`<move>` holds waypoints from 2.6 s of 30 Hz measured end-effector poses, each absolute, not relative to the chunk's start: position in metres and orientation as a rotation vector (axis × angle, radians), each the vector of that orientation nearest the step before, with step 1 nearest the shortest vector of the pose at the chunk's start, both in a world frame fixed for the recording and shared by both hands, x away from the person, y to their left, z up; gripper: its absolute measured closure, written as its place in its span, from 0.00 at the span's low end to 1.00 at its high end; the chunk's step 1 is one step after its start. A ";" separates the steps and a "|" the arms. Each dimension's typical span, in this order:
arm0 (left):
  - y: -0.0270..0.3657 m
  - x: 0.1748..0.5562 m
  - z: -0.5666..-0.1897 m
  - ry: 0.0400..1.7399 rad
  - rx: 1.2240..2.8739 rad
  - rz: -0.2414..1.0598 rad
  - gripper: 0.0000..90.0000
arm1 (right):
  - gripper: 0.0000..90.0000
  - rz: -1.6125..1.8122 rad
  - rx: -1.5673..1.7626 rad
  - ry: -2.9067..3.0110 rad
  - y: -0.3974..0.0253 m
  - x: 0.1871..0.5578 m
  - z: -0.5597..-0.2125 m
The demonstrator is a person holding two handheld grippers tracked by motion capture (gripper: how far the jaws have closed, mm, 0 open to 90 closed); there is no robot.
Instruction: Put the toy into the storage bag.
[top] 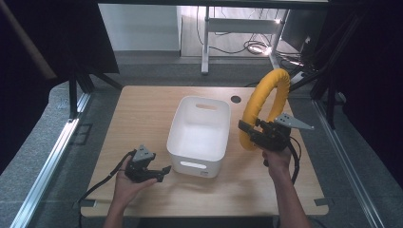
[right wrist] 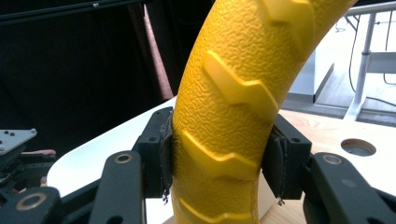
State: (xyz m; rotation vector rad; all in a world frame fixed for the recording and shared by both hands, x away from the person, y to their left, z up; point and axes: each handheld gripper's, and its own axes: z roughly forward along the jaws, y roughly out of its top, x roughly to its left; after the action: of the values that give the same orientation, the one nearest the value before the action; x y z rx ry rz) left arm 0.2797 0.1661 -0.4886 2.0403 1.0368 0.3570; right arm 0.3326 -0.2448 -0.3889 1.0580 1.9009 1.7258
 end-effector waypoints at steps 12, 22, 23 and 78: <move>0.166 0.280 -0.489 1.035 2.043 0.354 0.23 | 0.55 1.738 0.996 1.813 -0.234 0.322 -0.370; 0.166 0.280 -0.489 1.034 2.049 0.352 0.23 | 0.55 1.749 0.971 1.743 -0.228 0.319 -0.360; 0.165 0.280 -0.490 1.034 2.048 0.352 0.23 | 0.55 1.751 0.970 1.740 -0.227 0.319 -0.359; 0.168 0.281 -0.490 1.050 2.045 0.340 0.24 | 0.55 1.871 0.751 1.746 -0.135 0.314 -0.308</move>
State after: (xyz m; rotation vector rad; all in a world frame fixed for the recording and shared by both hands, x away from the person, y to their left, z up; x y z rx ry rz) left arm 0.2814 0.1675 -0.4902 2.0454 1.0502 0.3402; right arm 0.3138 -0.1353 -0.3083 0.7507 1.7464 1.8713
